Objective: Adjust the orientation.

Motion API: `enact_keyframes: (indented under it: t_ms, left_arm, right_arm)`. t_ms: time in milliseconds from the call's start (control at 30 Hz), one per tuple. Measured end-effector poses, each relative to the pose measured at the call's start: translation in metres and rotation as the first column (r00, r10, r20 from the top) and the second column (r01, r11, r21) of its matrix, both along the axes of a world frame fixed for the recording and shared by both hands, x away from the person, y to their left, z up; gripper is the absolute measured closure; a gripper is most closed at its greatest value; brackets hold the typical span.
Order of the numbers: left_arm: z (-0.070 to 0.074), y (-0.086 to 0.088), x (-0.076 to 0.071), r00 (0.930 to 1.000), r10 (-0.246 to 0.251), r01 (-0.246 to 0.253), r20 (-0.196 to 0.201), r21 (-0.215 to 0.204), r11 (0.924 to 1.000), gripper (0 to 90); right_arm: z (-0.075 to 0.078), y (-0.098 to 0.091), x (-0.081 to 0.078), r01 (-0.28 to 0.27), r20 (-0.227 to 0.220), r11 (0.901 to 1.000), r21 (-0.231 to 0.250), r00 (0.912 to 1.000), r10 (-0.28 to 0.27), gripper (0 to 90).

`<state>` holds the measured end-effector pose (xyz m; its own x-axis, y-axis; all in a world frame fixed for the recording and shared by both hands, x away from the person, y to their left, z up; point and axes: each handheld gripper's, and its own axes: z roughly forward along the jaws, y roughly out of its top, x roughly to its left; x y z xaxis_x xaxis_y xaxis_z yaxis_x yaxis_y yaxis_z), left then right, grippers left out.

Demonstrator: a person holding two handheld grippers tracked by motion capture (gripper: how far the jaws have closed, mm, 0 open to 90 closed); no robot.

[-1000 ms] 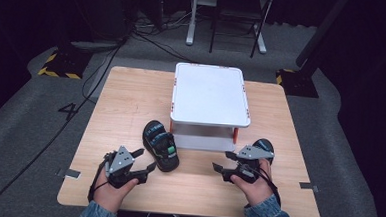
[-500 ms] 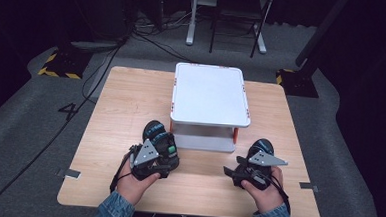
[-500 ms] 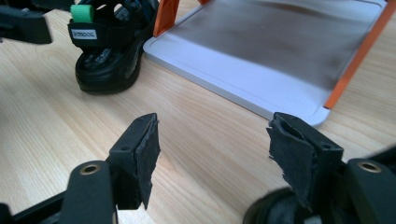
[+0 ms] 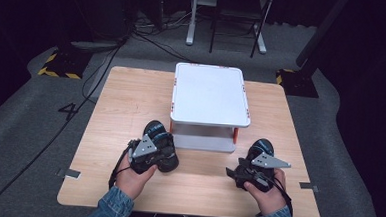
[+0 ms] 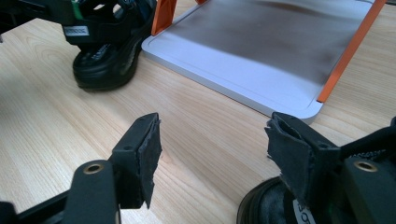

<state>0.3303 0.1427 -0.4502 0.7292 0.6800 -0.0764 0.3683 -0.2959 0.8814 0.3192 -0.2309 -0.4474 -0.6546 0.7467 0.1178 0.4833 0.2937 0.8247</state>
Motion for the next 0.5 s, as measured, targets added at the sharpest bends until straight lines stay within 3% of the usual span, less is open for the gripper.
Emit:
enact_keyframes:
  t_ms: [133, 267, 500]
  left_arm:
    - [0.009, 0.017, -0.011, 0.9992, 0.032, -0.033, 0.023, 0.036, 0.9988, 86.9]
    - [0.01, 0.039, -0.023, 0.9976, 0.069, -0.069, 0.001, 0.031, 0.9971, 86.6]
    - [0.014, 0.072, -0.041, 0.9865, 0.164, -0.163, -0.003, 0.087, 0.9827, 85.4]
  right_arm:
    - [0.001, 0.003, 0.004, -0.014, 0.007, 0.9999, -0.001, 0.9999, 0.014, 34.7]
    - [0.002, 0.009, 0.009, -0.033, 0.008, 0.9994, -0.001, 0.9994, 0.033, 34.6]
    - [0.003, 0.027, 0.018, -0.088, 0.011, 0.9961, -0.002, 0.9961, 0.088, 34.4]
